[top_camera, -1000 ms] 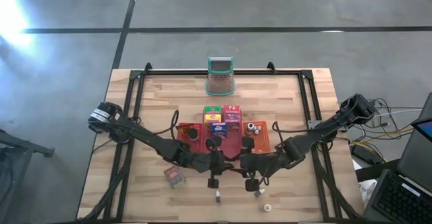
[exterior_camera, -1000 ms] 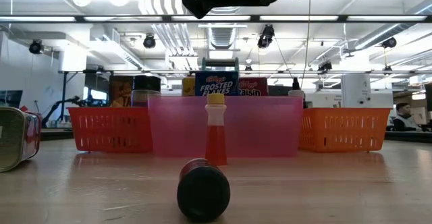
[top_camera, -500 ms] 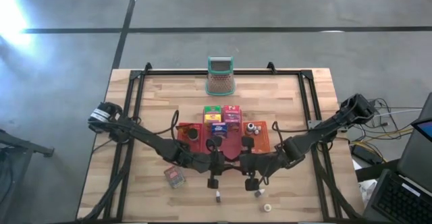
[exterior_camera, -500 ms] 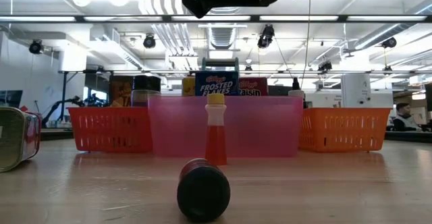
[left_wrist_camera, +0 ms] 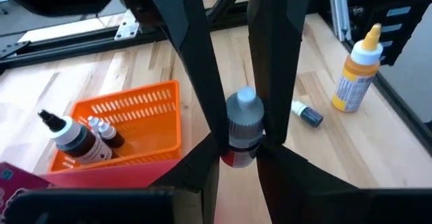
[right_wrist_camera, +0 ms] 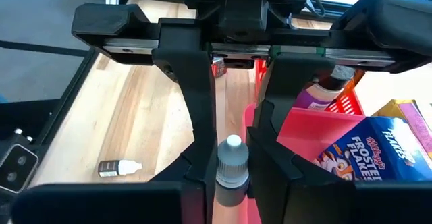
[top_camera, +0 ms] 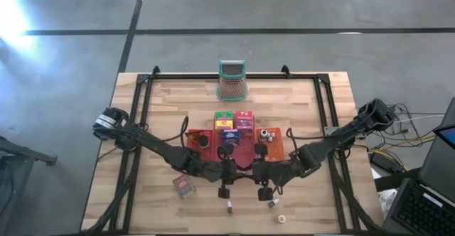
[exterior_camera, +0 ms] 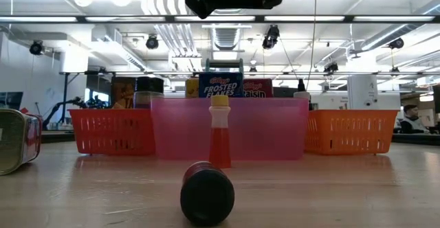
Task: Pick & Place Kitchen Items
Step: Put the small orange food coloring bottle into the orange bin
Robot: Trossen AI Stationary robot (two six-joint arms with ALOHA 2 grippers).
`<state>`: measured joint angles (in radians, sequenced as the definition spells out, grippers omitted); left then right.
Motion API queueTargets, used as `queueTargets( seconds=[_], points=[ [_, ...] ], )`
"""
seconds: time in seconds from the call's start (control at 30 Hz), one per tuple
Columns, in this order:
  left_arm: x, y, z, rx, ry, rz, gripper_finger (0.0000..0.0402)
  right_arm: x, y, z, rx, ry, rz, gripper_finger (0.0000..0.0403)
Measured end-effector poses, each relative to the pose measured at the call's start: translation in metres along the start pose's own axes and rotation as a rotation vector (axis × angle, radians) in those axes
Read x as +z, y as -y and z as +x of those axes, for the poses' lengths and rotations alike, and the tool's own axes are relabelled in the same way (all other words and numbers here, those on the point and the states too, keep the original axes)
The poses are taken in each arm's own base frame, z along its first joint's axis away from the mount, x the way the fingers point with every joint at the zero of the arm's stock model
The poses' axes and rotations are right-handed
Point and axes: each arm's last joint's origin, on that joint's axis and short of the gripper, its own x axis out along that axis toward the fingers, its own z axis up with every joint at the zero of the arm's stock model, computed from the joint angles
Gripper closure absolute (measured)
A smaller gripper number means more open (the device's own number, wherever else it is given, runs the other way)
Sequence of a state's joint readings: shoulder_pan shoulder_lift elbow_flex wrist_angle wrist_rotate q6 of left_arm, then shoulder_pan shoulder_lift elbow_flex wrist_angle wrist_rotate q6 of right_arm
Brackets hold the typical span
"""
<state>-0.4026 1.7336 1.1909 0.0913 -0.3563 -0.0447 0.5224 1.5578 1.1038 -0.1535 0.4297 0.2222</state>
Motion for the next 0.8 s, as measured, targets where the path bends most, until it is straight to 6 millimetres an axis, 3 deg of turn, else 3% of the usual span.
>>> queueTargets(
  seconds=[0.2,0.4,0.6,0.8],
  points=[
    [-0.007,-0.002,-0.003,0.009,-0.086,0.026,0.0249,-0.005,0.000,-0.001,-0.007,-0.045,-0.015,0.0343],
    [-0.006,-0.008,-0.019,0.044,-0.167,-0.022,0.0182,-0.013,0.005,-0.006,-0.100,-0.110,0.001,0.0335],
    [-0.011,-0.013,-0.036,0.190,-0.163,-0.053,0.0171,-0.038,0.012,-0.019,-0.226,-0.144,0.032,0.0346],
    [-0.023,-0.015,-0.040,0.242,-0.134,-0.075,0.0172,-0.067,0.025,-0.035,-0.306,-0.102,0.133,0.0329]
  ],
)
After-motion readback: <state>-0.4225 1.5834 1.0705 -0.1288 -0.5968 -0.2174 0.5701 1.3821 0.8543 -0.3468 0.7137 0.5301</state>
